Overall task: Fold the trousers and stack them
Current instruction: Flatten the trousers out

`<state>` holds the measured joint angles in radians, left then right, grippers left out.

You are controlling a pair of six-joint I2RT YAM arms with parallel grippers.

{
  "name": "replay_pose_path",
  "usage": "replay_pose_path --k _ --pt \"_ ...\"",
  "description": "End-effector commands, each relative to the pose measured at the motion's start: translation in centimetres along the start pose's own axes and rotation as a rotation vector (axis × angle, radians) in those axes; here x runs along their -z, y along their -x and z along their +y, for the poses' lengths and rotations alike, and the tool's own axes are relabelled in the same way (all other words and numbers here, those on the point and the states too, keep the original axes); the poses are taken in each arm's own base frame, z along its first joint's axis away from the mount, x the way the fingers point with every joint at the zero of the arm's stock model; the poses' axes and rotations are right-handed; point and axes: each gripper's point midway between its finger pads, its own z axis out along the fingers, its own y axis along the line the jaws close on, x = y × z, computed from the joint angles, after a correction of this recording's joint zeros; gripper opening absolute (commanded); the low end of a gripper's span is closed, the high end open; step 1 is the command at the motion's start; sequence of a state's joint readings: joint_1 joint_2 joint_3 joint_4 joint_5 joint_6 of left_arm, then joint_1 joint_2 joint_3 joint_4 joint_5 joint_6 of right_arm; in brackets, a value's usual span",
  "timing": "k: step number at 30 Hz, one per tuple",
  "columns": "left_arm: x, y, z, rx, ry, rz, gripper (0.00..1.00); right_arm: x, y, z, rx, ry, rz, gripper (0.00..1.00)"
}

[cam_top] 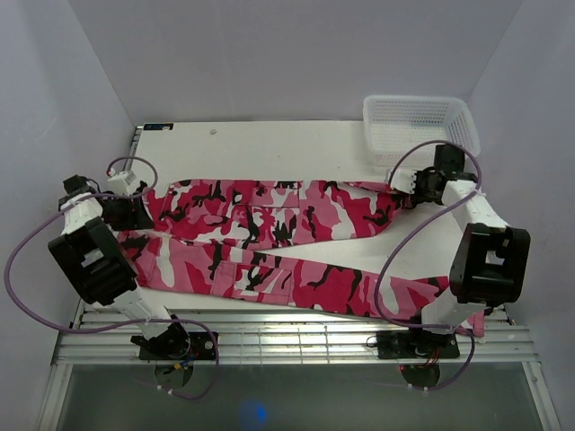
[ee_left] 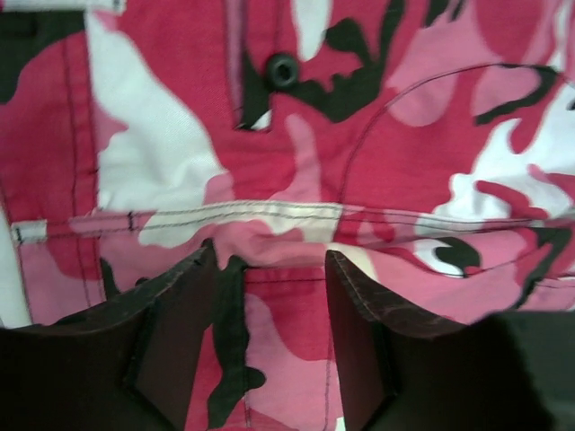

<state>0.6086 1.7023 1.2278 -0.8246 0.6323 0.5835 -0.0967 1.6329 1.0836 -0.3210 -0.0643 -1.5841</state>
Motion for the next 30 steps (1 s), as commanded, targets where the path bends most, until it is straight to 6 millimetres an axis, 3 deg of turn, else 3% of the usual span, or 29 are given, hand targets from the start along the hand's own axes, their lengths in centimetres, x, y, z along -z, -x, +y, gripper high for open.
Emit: replay_pose_path --k 1,2,3,5,7,10,13,14,15,17,18,19,20,22,23,25,26,28,30 --pt "-0.8 -0.7 2.7 -0.003 0.114 0.021 0.62 7.0 -1.5 1.1 0.014 0.149 0.110 0.08" --pt "-1.2 -1.2 3.0 0.005 0.122 0.034 0.60 8.5 -1.5 0.4 0.015 0.154 0.124 0.08" --pt "-1.5 -1.4 3.3 0.008 0.131 0.040 0.59 9.8 -1.5 2.6 0.009 0.264 0.130 0.08" --pt "-2.0 -2.3 3.7 0.024 0.138 0.065 0.59 12.3 -2.0 4.2 0.001 0.395 0.178 0.08" --pt "-2.2 -2.5 3.6 0.028 0.135 0.068 0.59 13.8 -2.2 5.3 -0.030 0.486 0.204 0.08" --pt "-2.4 -2.6 4.1 0.033 0.154 0.069 0.59 14.1 -3.1 6.2 -0.024 0.551 0.272 0.08" --pt "-2.6 -2.6 4.8 0.051 0.176 0.083 0.56 11.3 -3.3 8.4 -0.022 0.675 0.288 0.08" --pt "-2.6 -2.5 5.0 0.053 0.182 0.084 0.55 8.8 -3.5 9.6 -0.062 0.757 0.308 0.08" --pt "-2.6 -2.5 5.3 0.057 0.193 0.086 0.55 7.3 -3.6 9.3 -0.088 0.763 0.327 0.10" --pt "-2.4 -2.3 5.4 0.064 0.200 0.084 0.54 3.2 -3.2 4.3 -0.148 0.618 0.322 0.26" --pt "-2.3 -2.3 5.3 0.062 0.203 0.086 0.54 0.1 -3.1 4.0 -0.201 0.629 0.323 0.39" --pt "-2.2 -2.2 5.2 0.061 0.203 0.084 0.54 -1.0 -1.8 -1.5 -0.238 0.475 0.267 0.41" --pt "-2.1 -2.3 5.1 0.064 0.203 0.090 0.54 -2.9 -1.3 -3.0 -0.273 0.432 0.239 0.43" --pt "-1.6 -2.0 4.9 0.053 0.209 0.078 0.54 -2.9 0.4 -7.2 -0.338 0.307 0.165 0.52" --pt "-1.6 -2.0 4.7 0.056 0.206 0.076 0.54 -1.9 1.0 -10.2 -0.352 0.191 0.126 0.64" --pt "-1.3 -1.8 4.5 0.057 0.204 0.064 0.54 -0.5 1.3 -11.6 -0.384 0.098 0.091 0.83" --pt "-1.3 -1.8 4.3 0.061 0.198 0.061 0.54 1.3 1.4 -10.8 -0.388 0.078 0.073 0.90" --pt "-1.2 -1.6 4.0 0.061 0.189 0.051 0.55 3.1 1.5 -10.7 -0.427 0.040 -0.024 0.96" --pt "-1.3 -1.7 3.8 0.063 0.181 0.054 0.56 5.7 1.1 -9.0 -0.474 0.040 -0.068 0.98"
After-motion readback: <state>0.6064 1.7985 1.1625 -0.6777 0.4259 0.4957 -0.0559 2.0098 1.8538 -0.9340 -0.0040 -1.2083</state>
